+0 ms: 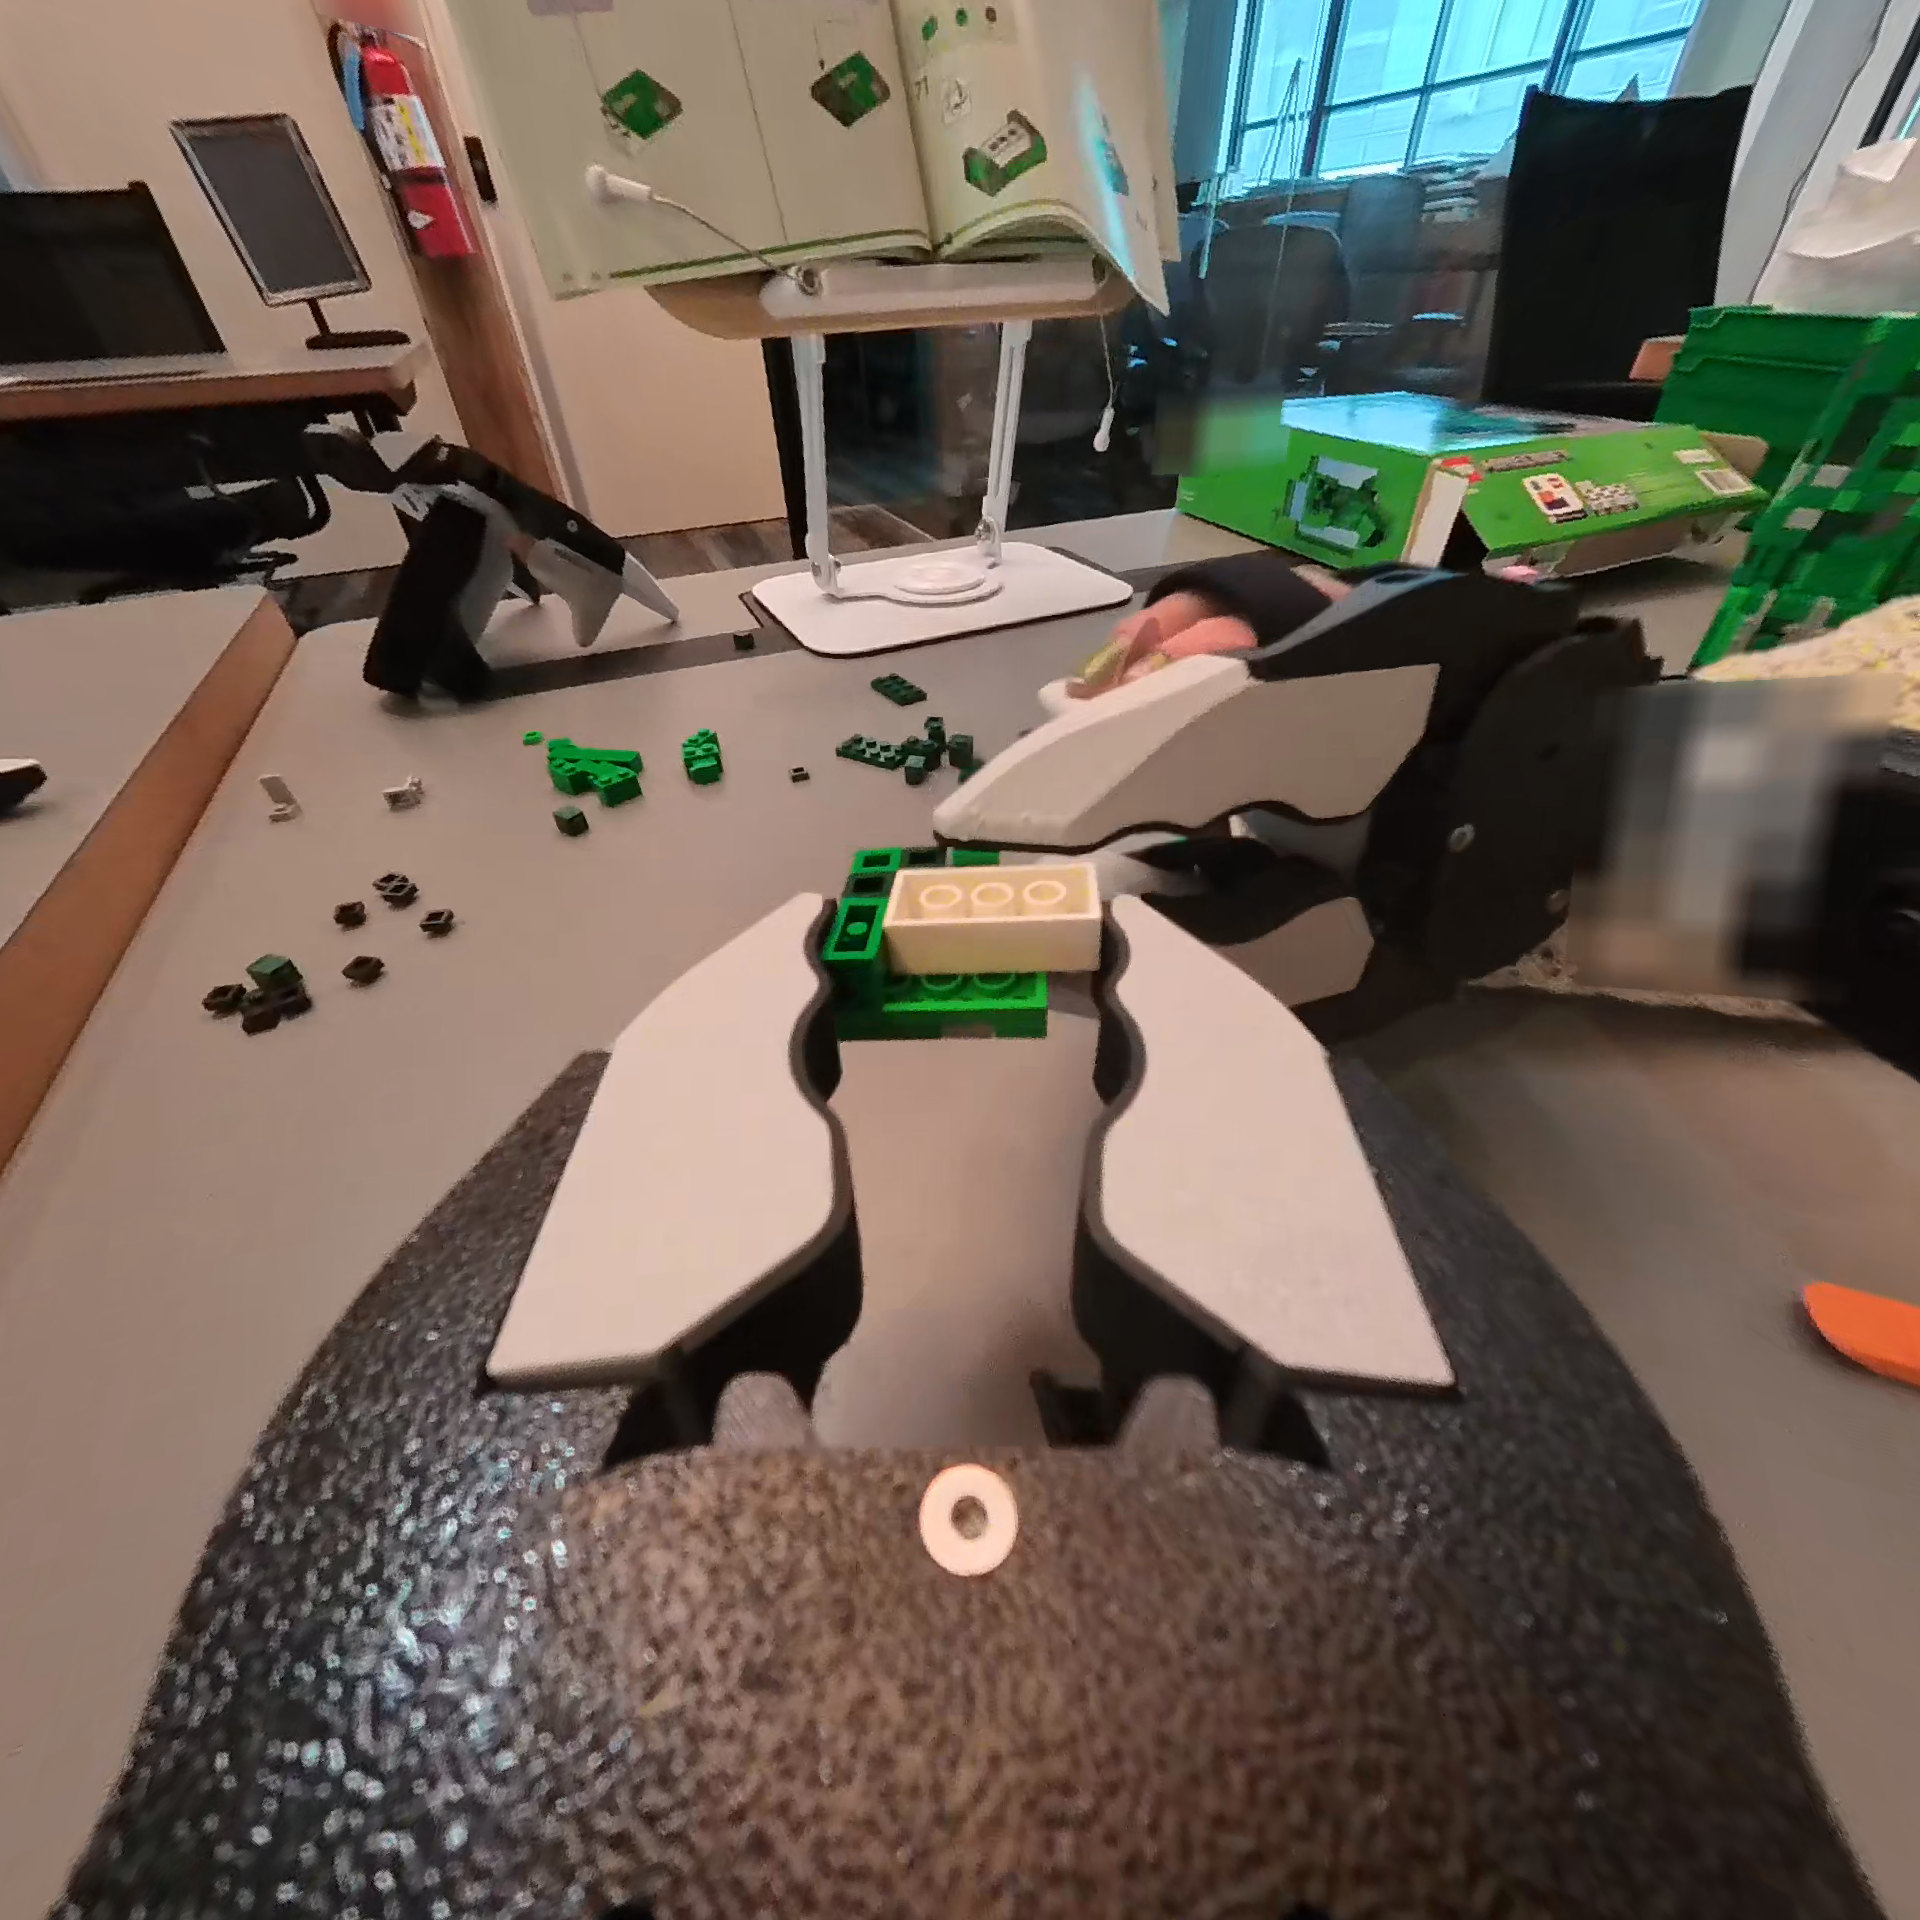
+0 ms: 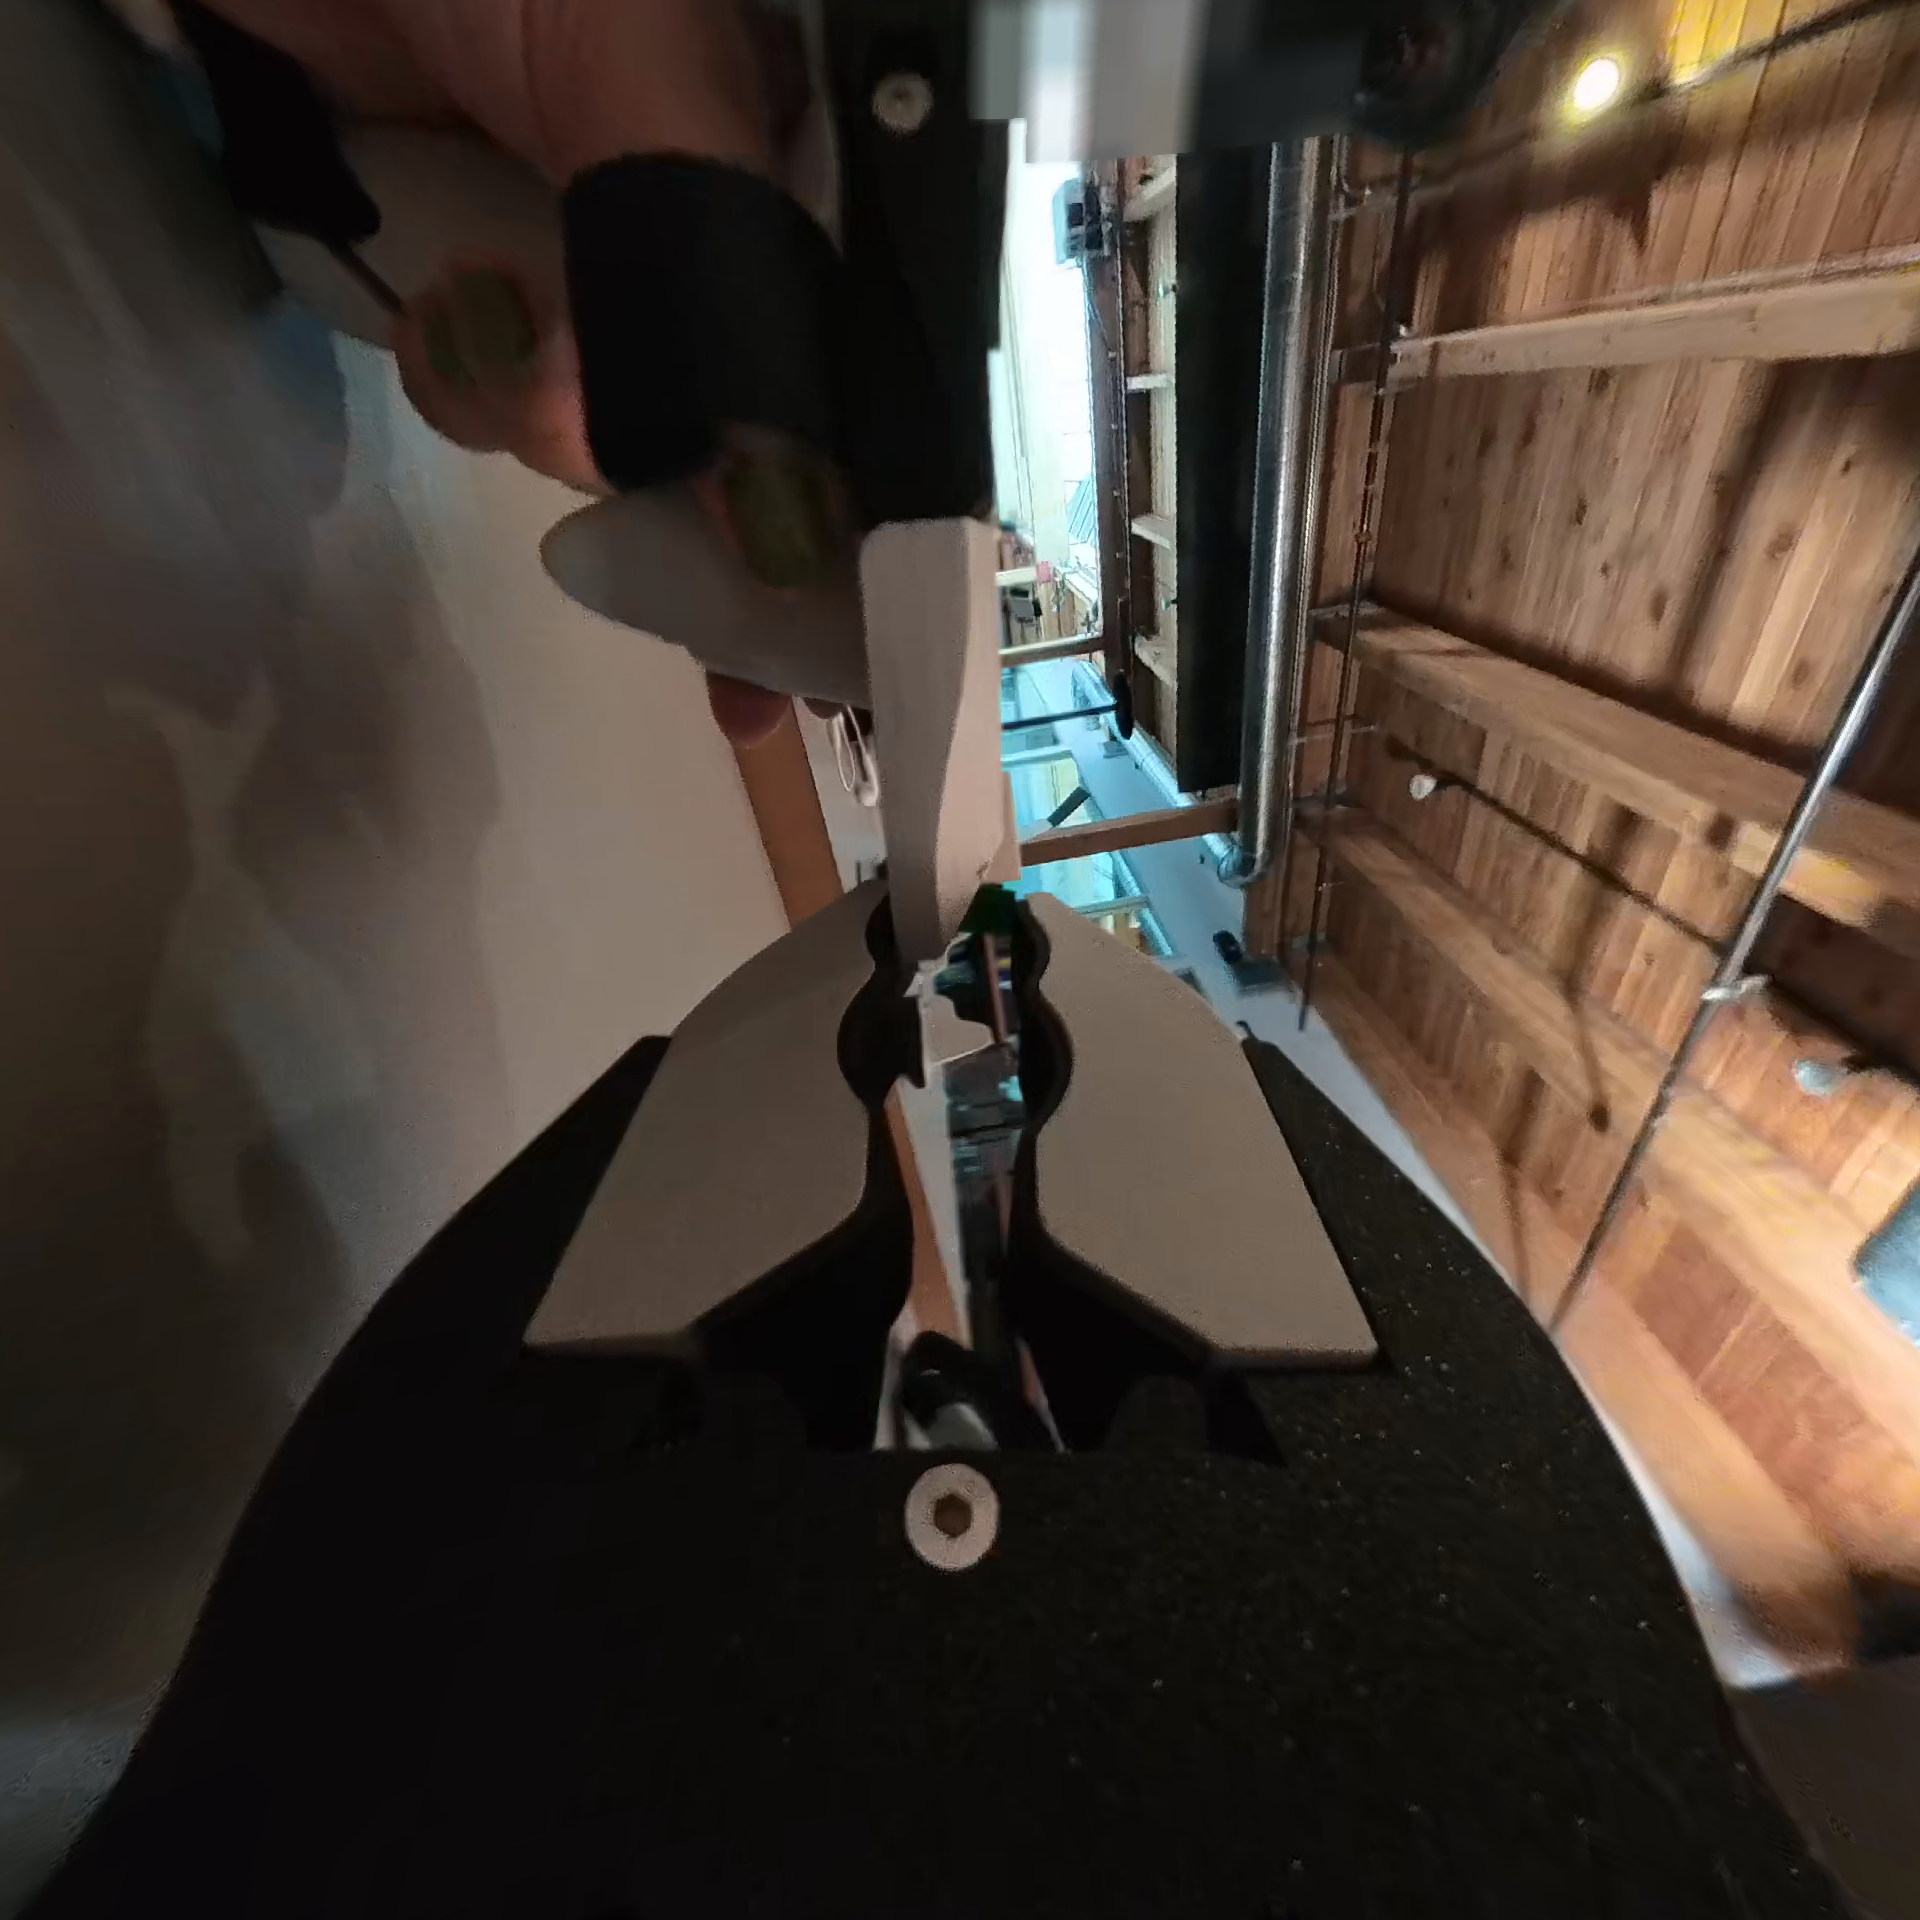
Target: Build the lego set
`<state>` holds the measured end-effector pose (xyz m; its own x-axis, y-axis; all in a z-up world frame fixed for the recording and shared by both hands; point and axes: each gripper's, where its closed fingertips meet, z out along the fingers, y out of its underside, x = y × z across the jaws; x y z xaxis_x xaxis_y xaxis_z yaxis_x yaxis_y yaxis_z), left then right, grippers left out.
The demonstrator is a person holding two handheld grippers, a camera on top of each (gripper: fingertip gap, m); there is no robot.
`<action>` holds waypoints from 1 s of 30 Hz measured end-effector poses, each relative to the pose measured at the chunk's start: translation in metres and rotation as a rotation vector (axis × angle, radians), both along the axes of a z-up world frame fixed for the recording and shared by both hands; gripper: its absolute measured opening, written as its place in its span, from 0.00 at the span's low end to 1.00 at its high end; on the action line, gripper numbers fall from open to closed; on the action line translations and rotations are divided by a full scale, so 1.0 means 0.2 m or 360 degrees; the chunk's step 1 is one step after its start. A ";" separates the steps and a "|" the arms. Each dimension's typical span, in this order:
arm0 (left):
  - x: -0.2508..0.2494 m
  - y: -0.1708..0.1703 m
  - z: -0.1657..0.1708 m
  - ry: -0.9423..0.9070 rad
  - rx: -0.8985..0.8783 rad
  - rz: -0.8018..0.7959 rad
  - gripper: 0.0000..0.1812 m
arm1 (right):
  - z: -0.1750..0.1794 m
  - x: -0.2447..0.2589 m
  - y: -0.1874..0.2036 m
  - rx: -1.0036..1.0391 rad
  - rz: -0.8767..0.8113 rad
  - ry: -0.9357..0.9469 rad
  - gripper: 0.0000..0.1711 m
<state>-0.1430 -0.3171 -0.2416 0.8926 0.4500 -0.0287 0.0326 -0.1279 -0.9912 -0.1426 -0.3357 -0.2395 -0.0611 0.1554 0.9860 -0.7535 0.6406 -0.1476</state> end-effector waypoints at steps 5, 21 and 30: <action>0.01 0.03 -0.04 -0.0031 -0.0097 -0.0030 0.25 | -0.03 0.01 0.03 0.0265 -0.0029 0.0299 0.10; 0.01 0.04 -0.06 -0.0071 -0.0129 -0.0070 0.25 | -0.05 0.01 0.03 0.0282 0.0014 0.0132 0.10; 0.01 0.04 -0.06 -0.0049 -0.0139 -0.0058 0.25 | -0.05 0.01 0.03 0.0153 0.0019 0.0113 0.10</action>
<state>-0.1413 -0.3083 -0.2541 0.9093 0.4142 -0.0389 0.0565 -0.2157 -0.9748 -0.1411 -0.3291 -0.2487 0.0082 0.0594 0.9982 -0.7676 0.6402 -0.0318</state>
